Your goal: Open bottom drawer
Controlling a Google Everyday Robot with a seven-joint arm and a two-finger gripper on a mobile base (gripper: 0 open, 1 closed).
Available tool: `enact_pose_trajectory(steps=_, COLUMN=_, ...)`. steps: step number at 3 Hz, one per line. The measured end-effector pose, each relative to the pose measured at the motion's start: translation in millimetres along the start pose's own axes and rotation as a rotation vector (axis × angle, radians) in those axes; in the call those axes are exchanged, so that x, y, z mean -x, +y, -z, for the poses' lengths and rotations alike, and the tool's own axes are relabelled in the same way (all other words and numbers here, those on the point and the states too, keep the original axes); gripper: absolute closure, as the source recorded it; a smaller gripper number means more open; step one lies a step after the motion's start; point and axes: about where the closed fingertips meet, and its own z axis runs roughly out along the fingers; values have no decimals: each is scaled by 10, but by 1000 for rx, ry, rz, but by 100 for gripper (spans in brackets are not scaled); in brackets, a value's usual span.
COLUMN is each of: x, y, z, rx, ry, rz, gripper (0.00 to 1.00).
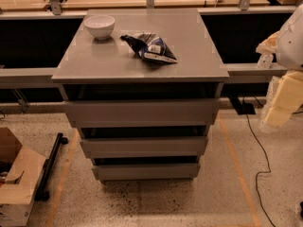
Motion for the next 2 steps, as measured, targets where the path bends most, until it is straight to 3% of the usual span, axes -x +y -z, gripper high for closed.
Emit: enact_pose_trajectory(steps=2, x=-14, y=14, z=-117, rx=-21, ry=-24, rz=10, gripper=0)
